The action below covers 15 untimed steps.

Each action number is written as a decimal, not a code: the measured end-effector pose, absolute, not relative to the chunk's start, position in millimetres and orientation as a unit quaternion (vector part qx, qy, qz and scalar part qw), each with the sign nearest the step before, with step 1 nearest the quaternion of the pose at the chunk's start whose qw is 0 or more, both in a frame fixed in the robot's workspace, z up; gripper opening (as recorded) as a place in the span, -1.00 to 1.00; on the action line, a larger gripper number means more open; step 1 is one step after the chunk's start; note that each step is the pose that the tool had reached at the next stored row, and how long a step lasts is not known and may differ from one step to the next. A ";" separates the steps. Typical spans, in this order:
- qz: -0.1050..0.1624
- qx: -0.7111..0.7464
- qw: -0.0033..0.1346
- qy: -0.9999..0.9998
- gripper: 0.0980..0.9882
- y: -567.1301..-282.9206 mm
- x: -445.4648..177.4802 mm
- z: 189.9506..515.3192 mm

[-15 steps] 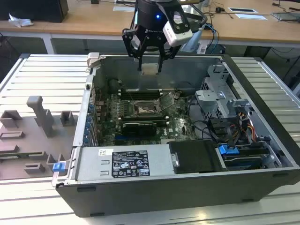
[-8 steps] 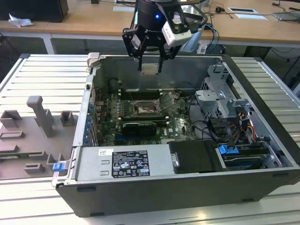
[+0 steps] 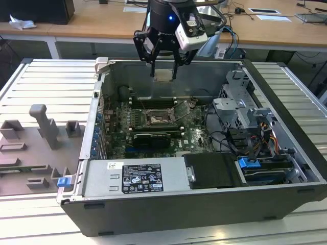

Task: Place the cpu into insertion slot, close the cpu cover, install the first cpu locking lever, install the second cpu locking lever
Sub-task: 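Place the cpu into insertion slot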

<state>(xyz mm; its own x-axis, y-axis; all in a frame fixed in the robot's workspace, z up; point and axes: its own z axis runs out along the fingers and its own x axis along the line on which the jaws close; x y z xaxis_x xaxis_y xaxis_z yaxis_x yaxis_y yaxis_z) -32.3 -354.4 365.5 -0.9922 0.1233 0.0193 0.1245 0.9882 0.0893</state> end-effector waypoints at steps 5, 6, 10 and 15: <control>-0.045 -0.069 0.007 -0.997 0.00 -354.5 -32.3 365.4; -0.045 -0.074 0.006 -0.996 0.00 -354.5 -32.3 365.3; -0.045 -0.084 0.006 -0.995 0.00 -354.5 -32.3 364.9; -0.045 -0.092 0.006 -0.995 0.00 -354.4 -32.3 364.9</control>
